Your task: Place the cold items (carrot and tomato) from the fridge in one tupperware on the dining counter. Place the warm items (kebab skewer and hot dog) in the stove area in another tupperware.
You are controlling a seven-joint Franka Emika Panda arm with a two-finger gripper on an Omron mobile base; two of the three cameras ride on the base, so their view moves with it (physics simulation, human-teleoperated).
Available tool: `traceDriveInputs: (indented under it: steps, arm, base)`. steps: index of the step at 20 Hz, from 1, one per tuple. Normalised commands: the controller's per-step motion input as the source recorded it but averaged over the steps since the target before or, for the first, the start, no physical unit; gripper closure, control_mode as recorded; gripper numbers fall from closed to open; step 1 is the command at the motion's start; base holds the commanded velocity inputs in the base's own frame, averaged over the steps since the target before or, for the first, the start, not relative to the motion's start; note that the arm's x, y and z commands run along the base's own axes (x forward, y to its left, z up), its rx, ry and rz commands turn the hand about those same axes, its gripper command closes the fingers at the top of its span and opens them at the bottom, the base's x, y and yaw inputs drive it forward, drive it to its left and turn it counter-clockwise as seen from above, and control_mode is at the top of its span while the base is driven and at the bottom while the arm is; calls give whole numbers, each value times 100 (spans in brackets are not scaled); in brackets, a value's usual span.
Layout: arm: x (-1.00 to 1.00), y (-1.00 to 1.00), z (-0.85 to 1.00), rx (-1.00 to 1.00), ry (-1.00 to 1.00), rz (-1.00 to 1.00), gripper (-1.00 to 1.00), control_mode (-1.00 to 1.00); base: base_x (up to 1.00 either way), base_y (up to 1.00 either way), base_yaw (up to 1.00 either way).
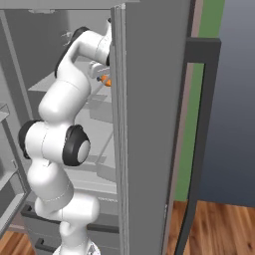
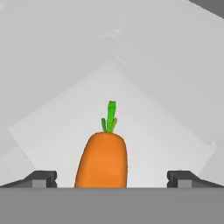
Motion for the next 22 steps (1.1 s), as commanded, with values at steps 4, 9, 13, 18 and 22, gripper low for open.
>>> traceDriveInputs:
  steps: [4, 9, 13, 18, 22]
  arm:
    - [18, 0, -12, -7, 0, 0, -100, -100]
    - [0, 0, -15, -6, 0, 0, -100, -100]
    - [0, 0, -16, -7, 0, 0, -100, -100]
    - [-2, 0, -24, -9, 0, 0, -100, -100]
    - [-7, 0, -25, -6, 0, 0, -100, -100]
  base:
    - [0, 0, 0]
    - [0, 0, 0]
    - [0, 0, 0]
    - [0, 0, 0]
    - [0, 0, 0]
